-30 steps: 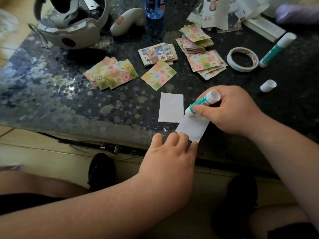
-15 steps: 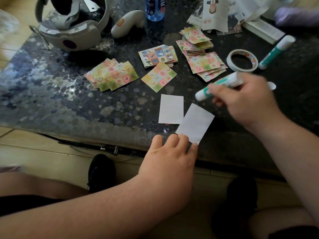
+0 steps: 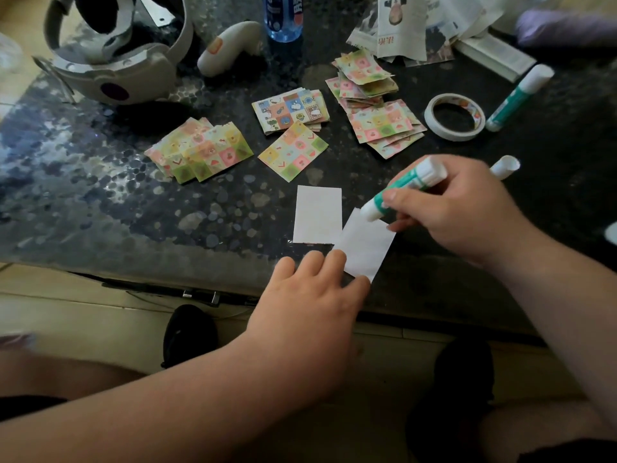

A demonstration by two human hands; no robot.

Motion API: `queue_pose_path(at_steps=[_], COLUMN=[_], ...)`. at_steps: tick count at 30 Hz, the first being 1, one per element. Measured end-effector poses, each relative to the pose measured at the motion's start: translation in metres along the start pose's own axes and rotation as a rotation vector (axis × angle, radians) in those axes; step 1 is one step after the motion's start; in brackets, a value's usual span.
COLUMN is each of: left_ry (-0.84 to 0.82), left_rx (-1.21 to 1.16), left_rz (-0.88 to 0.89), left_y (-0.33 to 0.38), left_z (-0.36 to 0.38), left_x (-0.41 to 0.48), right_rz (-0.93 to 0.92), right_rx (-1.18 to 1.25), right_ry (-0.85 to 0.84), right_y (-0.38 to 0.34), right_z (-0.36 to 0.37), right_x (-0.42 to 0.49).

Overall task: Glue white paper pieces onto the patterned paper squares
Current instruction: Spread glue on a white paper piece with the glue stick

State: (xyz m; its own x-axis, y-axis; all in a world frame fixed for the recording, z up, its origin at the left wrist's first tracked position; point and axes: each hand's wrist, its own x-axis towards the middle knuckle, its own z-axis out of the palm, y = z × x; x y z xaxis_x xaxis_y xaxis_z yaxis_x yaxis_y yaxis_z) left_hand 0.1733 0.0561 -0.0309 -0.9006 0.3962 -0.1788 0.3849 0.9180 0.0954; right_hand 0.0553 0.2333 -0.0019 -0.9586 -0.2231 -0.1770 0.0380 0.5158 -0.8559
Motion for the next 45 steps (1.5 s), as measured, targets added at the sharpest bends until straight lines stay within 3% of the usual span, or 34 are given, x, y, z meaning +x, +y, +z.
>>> queue_pose_path(at_steps=[8,29,45], left_ry=[0.026,-0.032,-0.039], left_rx=[0.000,0.022,-0.001], left_rz=[-0.011,-0.016,-0.023], left_y=[-0.005,0.000,0.000], left_z=[-0.004,-0.011,-0.010], left_x=[0.005,0.017,0.014], right_rz=[0.124,-0.054,0.033], right_rx=[-0.144,-0.253,-0.470], right_ry=[-0.089,-0.059,-0.056], right_y=[0.010,0.012,0.001], right_z=[-0.002,0.014,-0.006], right_x=[0.003,0.008,0.007])
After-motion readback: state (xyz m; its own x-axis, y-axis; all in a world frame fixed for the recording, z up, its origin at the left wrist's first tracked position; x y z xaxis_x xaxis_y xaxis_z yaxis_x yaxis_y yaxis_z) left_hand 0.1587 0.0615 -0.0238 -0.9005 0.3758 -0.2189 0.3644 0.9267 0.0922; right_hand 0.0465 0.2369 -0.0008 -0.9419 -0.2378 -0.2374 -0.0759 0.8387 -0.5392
